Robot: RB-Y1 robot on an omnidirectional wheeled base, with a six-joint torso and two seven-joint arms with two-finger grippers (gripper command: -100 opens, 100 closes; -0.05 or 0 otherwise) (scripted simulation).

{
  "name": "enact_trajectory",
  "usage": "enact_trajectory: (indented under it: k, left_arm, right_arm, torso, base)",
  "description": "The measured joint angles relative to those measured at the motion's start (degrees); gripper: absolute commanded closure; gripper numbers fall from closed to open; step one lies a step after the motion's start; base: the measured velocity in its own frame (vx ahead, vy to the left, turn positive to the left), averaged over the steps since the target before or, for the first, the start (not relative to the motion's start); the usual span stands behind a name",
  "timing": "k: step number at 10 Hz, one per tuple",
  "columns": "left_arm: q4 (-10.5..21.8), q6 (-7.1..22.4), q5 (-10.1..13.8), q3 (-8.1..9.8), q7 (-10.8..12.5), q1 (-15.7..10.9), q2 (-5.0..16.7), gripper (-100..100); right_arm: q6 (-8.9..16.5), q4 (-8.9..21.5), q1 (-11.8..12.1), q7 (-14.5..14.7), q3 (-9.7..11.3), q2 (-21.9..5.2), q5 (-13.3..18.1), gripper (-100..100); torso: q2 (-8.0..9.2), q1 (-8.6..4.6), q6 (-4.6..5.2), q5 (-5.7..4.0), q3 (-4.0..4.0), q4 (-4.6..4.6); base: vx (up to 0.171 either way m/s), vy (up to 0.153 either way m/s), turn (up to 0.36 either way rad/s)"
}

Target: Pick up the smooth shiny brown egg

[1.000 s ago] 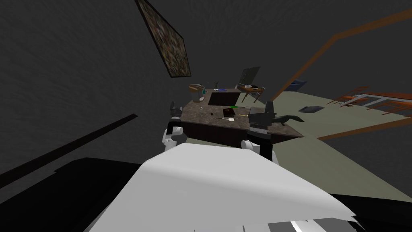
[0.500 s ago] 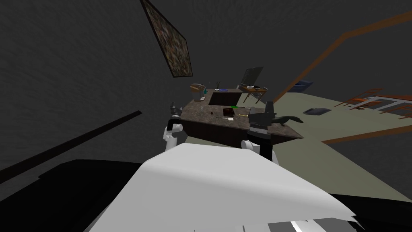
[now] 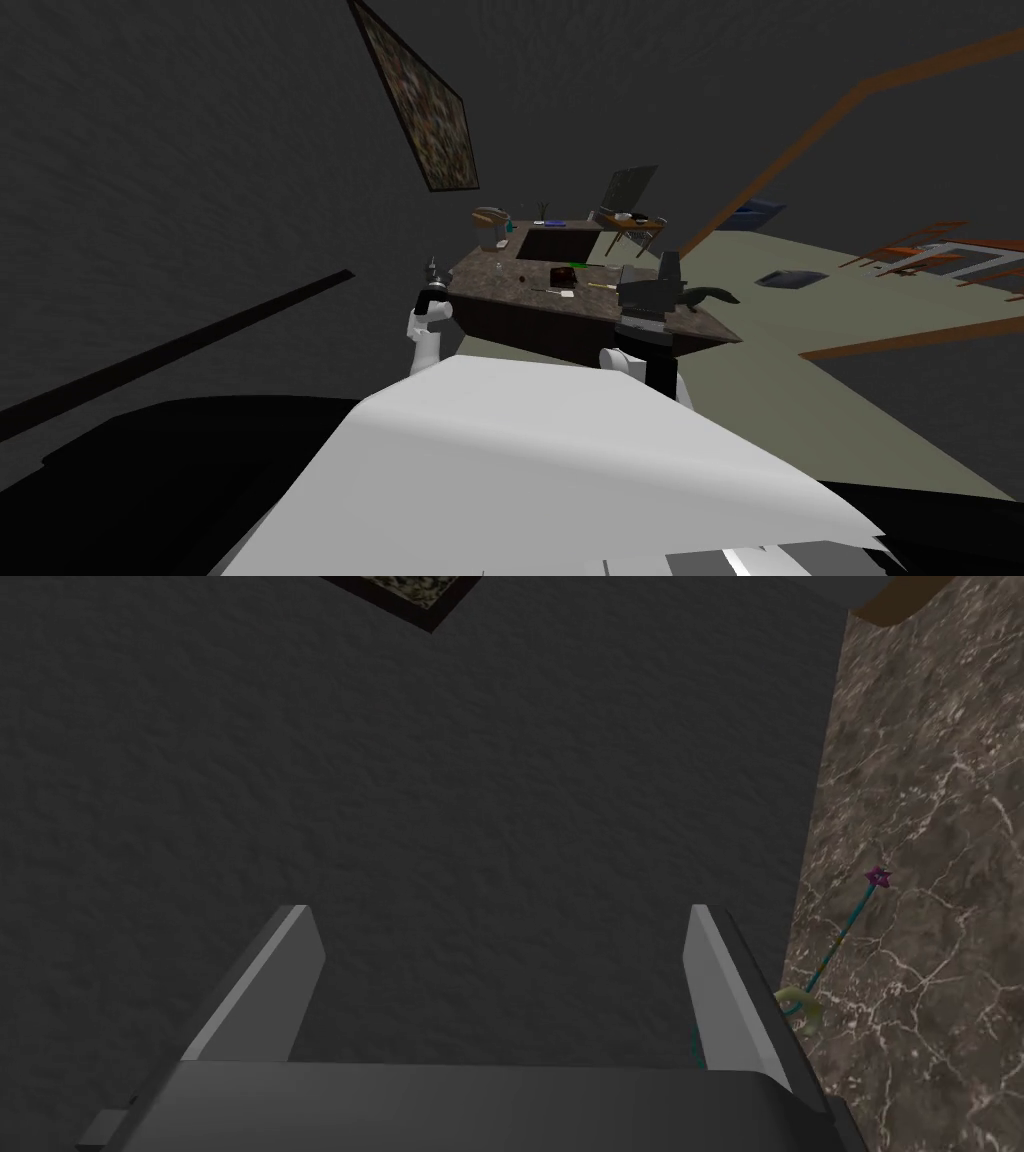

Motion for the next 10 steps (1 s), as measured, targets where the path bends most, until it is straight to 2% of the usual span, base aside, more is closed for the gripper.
enact_trajectory:
  k: [1, 5, 8, 10]
  left_arm:
    - [1.7, 1.6, 0.0, 0.71, 0.8, -1.6, 0.0, -100]
    - [6.4, 6.2, 0.4, 2.34, 3.3, -4.9, 0.1, -100]
    - [8.9, 9.4, 1.1, 3.30, 5.2, -6.4, 0.8, -100]
    - [11.9, 12.5, 1.9, 4.33, 7.0, -8.4, 2.0, -100]
  right_arm:
    - [0.0, 0.0, 0.0, 0.0, 0.0, 0.0, 0.0, 0]
    - [0.0, 0.0, 0.0, 0.0, 0.0, 0.0, 0.0, 0]
    - [0.0, 0.0, 0.0, 0.0, 0.0, 0.0, 0.0, 0]
    - [0.0, 0.0, 0.0, 0.0, 0.0, 0.0, 0.0, 0]
  torso:
    - [-0.11, -0.06, 0.02, -0.01, -0.06, -0.02]
    - [-0.18, 0.00, 0.02, 0.00, -0.11, -0.04]
    - [-0.25, 0.00, 0.00, -0.01, -0.15, -0.06]
    - [-0.24, -0.23, 0.03, -0.04, -0.14, -0.06]
  base:
    - [-0.001, -0.090, -0.003]
    - [-0.004, -0.094, -0.023]
    - [0.019, -0.108, -0.049]
    - [0.014, -0.156, -0.074]
